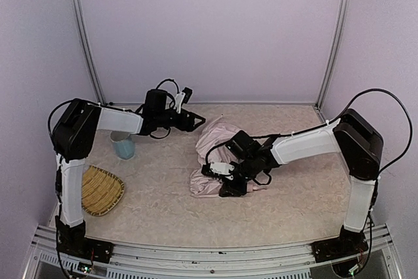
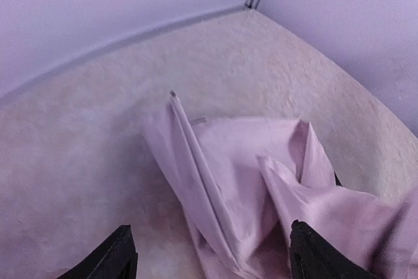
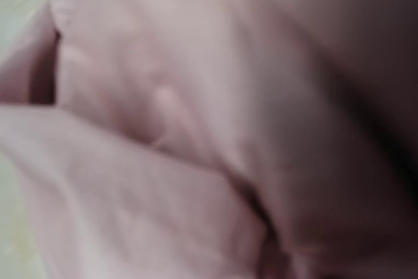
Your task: Put away the umbrella
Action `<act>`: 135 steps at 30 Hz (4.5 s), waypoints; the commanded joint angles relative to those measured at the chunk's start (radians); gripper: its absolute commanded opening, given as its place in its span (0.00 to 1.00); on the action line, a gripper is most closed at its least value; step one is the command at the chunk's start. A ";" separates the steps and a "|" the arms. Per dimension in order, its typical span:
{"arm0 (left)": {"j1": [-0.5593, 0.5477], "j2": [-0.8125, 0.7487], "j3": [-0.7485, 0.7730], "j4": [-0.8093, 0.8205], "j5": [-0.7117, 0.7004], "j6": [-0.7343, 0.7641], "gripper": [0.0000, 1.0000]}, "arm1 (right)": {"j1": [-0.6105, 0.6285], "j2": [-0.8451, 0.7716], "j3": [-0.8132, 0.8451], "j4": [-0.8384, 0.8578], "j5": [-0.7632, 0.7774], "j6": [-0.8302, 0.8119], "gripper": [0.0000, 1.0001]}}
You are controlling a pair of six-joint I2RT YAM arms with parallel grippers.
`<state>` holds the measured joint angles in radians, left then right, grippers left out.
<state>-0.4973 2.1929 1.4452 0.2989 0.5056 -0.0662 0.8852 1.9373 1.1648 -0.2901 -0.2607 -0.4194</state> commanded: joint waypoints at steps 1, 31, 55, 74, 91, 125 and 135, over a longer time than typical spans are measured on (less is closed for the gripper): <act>-0.018 -0.203 -0.088 0.135 -0.058 -0.029 0.80 | -0.011 -0.019 -0.056 -0.170 -0.171 0.127 0.39; -0.537 -0.439 -0.750 0.139 -0.318 0.824 0.91 | -0.150 0.151 0.073 -0.389 -0.608 0.125 0.36; -0.451 -0.235 -0.409 -0.450 -0.145 0.461 0.27 | -0.170 -0.466 -0.250 0.007 -0.283 0.338 0.81; -0.371 -0.106 -0.322 -0.657 0.312 0.267 0.22 | 0.383 -0.480 -0.531 0.487 0.568 -0.244 0.96; -0.354 0.053 -0.166 -0.883 0.423 0.463 0.19 | 0.232 -0.204 -0.428 0.401 0.490 -0.234 0.74; -0.551 -1.025 -1.086 0.251 -0.195 0.513 0.78 | 0.056 -0.066 -0.198 -0.262 -0.525 0.210 0.22; -0.650 -0.756 -0.964 0.111 -0.479 0.753 0.89 | 0.001 0.120 -0.046 -0.416 -0.596 0.126 0.22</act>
<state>-1.1423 1.3739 0.4564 0.4484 0.1902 0.5571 0.8955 1.9568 1.1198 -0.4892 -0.8413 -0.2977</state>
